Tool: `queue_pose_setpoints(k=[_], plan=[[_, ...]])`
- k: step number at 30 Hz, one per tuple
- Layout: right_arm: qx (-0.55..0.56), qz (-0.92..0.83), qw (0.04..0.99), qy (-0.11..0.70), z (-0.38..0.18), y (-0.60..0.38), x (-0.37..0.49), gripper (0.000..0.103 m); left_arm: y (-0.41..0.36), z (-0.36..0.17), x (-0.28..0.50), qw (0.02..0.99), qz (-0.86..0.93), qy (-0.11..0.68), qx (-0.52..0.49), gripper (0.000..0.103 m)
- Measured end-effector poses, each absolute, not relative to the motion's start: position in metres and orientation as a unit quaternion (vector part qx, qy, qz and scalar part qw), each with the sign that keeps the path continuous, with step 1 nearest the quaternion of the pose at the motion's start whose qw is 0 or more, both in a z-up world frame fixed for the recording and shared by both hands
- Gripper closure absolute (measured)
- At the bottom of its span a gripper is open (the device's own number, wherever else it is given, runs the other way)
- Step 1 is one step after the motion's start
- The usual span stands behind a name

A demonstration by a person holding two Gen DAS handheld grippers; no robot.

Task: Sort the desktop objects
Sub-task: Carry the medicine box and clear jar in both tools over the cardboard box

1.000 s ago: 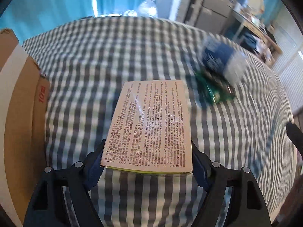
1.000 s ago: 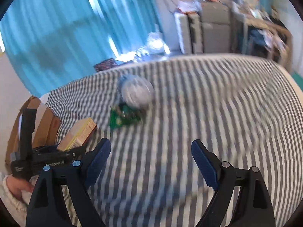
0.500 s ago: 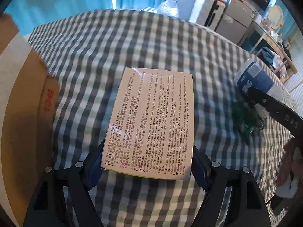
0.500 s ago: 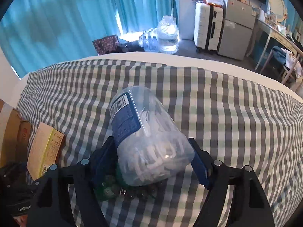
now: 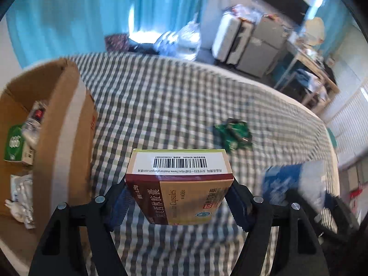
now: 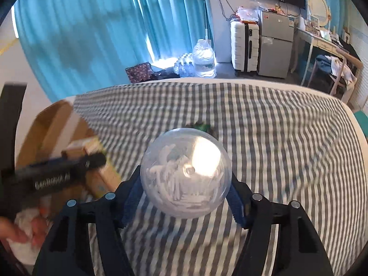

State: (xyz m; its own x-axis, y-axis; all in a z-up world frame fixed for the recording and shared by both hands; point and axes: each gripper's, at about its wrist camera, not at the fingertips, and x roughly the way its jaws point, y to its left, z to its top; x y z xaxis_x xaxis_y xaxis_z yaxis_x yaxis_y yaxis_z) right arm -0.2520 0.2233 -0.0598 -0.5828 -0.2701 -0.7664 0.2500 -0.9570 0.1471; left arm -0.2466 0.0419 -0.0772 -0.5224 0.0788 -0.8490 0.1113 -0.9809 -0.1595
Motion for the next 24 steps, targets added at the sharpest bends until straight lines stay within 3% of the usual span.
queue_pose_setpoints(k=[12,18,24], plan=[[0.434,-0.887,0.149,-0.054,-0.049,0.239,-0.145,0.037,0.046,-0.064,-0.176,-0.004,-0.868,0.09,0.489,0.028],[0.403,-0.896,0.183,-0.035,-0.004,0.209,-0.133,0.037,0.021,-0.007,-0.164,-0.008,-0.898,0.099,0.429,0.028],[0.361,-0.893,0.266,-0.037,0.051,0.15,-0.129,0.037,-0.06,0.064,-0.159,0.003,-0.927,0.105,0.36,0.028]])
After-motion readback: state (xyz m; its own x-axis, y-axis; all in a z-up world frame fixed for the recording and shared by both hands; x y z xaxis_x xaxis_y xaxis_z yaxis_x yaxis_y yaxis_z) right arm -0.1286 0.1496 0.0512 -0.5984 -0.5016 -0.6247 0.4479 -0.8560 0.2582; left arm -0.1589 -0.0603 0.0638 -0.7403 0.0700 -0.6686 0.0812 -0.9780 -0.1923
